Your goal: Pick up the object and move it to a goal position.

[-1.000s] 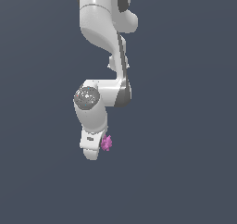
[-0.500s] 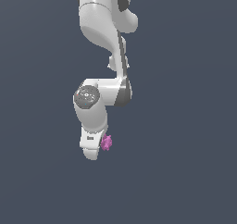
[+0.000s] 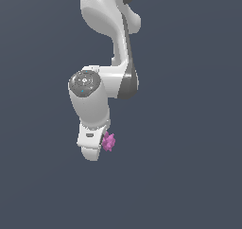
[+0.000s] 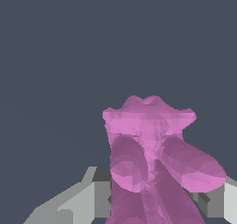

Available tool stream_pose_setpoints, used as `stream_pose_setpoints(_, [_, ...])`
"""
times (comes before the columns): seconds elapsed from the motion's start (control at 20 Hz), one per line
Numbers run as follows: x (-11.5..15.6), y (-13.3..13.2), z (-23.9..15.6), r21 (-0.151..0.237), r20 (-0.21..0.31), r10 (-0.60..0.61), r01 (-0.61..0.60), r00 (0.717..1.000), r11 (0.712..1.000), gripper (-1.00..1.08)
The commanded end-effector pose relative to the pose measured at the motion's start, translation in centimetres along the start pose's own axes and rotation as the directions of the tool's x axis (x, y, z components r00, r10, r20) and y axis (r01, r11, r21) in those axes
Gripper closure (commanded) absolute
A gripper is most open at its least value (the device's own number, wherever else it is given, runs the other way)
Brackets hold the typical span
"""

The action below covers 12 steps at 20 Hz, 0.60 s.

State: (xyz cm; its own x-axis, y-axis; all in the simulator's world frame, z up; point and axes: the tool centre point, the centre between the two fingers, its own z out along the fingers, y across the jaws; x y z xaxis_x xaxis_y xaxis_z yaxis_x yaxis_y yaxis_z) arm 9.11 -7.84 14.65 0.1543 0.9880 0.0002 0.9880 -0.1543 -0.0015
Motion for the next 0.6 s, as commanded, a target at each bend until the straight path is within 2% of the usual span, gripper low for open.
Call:
stream_pose_setpoints(0.0, [0.3,0.3,-2.4,-0.001,-0.001,-0.001,0.001,1.0,1.0,1.08])
stream_pose_setpoints(0.55, [1.5,1.6,-13.3,-0.001,-0.001,-0.001,0.001,1.0,1.0,1.08])
